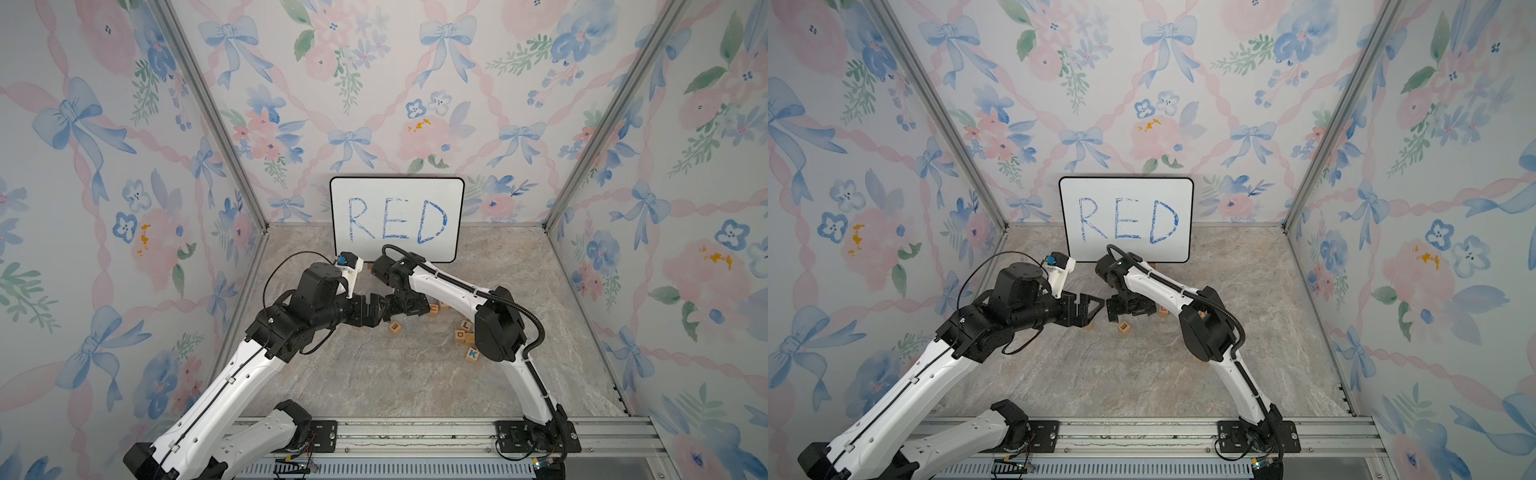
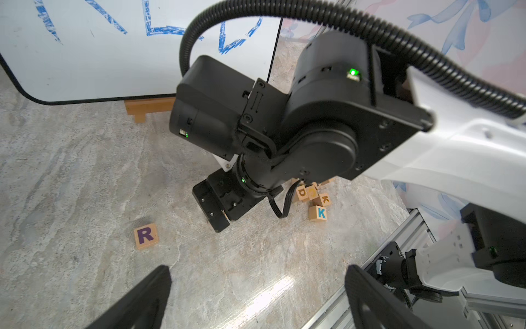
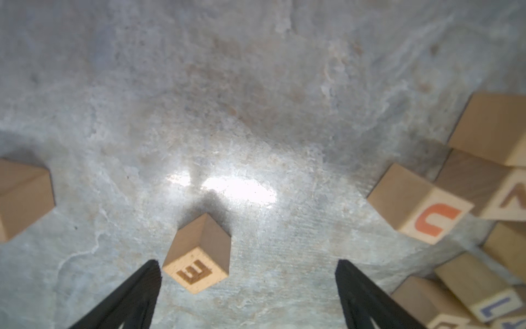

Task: Assemble the uppercase word "red" with letter blocks
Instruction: Place the letter block at the center of the board, then pick up the letter block from the center of the board.

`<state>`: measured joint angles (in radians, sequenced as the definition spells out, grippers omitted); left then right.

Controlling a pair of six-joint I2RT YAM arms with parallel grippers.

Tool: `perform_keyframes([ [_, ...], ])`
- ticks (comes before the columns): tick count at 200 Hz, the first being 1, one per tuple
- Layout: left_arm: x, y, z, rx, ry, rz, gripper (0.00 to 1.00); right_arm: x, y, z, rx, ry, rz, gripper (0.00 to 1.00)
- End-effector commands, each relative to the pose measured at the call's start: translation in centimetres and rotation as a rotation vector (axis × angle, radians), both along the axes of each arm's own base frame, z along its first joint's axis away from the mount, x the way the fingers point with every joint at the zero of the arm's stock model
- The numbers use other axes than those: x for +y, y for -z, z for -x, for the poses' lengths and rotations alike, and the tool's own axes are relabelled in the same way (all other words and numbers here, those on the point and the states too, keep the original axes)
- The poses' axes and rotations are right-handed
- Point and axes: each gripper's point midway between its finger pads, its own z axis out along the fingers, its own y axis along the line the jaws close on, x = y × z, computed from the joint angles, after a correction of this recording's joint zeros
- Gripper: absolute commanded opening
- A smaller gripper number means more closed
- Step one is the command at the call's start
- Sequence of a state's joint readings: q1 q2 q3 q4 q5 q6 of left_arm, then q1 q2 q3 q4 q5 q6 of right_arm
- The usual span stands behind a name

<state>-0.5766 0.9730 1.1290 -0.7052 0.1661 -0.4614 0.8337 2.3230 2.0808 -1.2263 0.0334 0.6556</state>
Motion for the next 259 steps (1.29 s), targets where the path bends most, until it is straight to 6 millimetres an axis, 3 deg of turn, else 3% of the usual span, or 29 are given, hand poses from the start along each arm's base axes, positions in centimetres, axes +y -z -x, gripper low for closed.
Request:
perform_keyframes([
  [1,0.0,-0.4,0.0,-0.017,0.02,-0.006,0.98,-0.5,-0.5,1.2,0.057,0.236,-0.042,0.97],
  [32,0.0,-0.2,0.1,-0.014,0.026,-0.007,0.98,-0.5,0.2,1.7,0.083,0.451,-0.105,1.0],
  [41,-0.1,-0.3,0.1,-0.015,0.028,-0.006,0.98,-0.6,0.3,1.7,0.082,0.498,-0.118,0.97],
  [99,0.2,0.2,0.4,-0.008,0.023,-0.006,0.98,0.0,0.0,0.6,0.071,0.587,-0.166,0.88],
  [135,0.2,0.4,0.2,-0.005,0.022,-0.012,0.98,0.2,1.2,0.6,0.096,0.599,-0.158,0.78],
  [159,0.1,0.6,0.1,-0.002,0.025,-0.017,0.98,0.4,1.7,0.6,0.1,0.588,-0.152,0.63],
  [226,0.1,1.0,-0.1,0.006,0.028,-0.025,0.98,1.3,2.9,1.3,0.137,0.544,-0.157,0.61],
  [259,0.0,1.2,0.0,0.009,0.032,-0.025,0.98,2.0,3.6,1.6,0.148,0.495,-0.147,0.53],
])
